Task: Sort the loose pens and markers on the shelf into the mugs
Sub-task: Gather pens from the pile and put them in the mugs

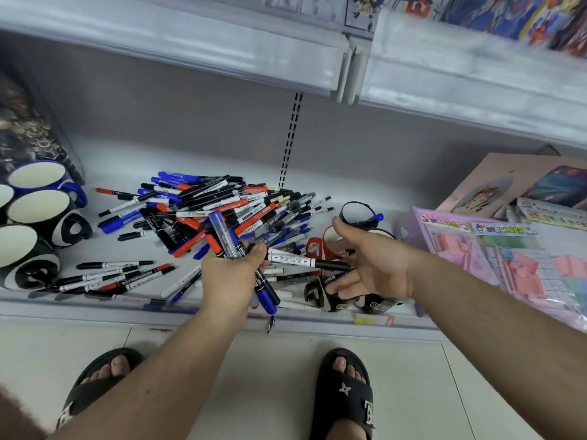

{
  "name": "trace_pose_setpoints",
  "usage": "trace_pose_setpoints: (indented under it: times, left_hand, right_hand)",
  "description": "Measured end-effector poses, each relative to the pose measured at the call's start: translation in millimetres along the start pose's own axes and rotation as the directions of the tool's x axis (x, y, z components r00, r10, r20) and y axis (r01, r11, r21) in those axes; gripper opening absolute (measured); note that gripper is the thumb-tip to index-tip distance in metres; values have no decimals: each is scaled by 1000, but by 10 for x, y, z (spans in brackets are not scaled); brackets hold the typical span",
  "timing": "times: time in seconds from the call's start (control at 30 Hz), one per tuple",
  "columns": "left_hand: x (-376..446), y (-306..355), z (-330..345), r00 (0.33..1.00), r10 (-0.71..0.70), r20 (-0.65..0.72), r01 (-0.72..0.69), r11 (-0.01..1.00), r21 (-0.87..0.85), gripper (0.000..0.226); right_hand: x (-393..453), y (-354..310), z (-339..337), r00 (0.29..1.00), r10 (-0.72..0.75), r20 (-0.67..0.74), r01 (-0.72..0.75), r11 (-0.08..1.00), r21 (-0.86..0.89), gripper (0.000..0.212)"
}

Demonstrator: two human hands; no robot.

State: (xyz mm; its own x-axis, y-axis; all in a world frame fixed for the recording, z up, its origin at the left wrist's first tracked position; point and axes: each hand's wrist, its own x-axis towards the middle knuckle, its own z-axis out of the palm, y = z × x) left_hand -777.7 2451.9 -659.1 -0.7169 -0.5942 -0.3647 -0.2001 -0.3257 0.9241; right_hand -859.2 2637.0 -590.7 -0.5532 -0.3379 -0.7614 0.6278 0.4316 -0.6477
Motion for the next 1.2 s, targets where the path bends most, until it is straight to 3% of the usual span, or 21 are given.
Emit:
trace_pose_setpoints:
  times: [0.07, 0.17, 0.23, 0.33, 0.47, 0.57, 0.73, 0.8, 0.83, 0.97, 1.2]
  left_hand:
    - [-22, -8, 17, 998, 40, -44, -39, 999, 18, 15]
    - [-34, 31, 22, 992, 80, -97, -80, 997, 2, 28]
    - [-28, 44, 21, 988, 105, -109, -109, 994, -26, 26]
    - [16, 9, 7, 994, 67, -83, -69, 997, -27, 16]
    - [28, -37, 7, 997, -46, 57, 48, 999, -25, 10]
    - [-11, -59, 26, 984, -108, 138, 113, 993, -28, 10]
    - [75, -64, 13, 970, -217, 106, 227, 969, -94, 5]
    - [80, -65, 28, 960, -244, 136, 257, 963, -83, 10]
    - [75, -61, 39, 956, -252, 149, 266, 960, -83, 12]
    - [48, -23, 44, 942, -283, 182, 301, 951, -75, 18]
    - [31, -1, 13, 878, -347, 331, 411, 900, -146, 24]
  right_hand:
    - [64, 59, 38, 1000, -21, 9, 21, 995, 93, 79]
    - [86, 82, 49, 988, -148, -50, 153, 978, 142, 30]
    - [78, 81, 46, 969, -225, -105, 240, 955, 173, 11]
    - [92, 83, 70, 939, -267, -217, 318, 915, 248, 15]
    - [160, 94, 68, 881, -275, -385, 380, 896, 229, 19]
    - [138, 33, -47, 827, -332, -454, 407, 910, 75, 18]
    - [90, -223, -599, 502, -568, -652, 372, 822, -430, 19]
    - [180, -201, -742, 435, -643, -630, 247, 758, -603, 19]
    - [246, -168, -782, 434, -679, -593, 164, 706, -688, 18]
    - [580, -77, -795, 559, -667, -492, -70, 553, -830, 22]
    - [976, -33, -695, 643, -611, -461, -155, 486, -860, 24]
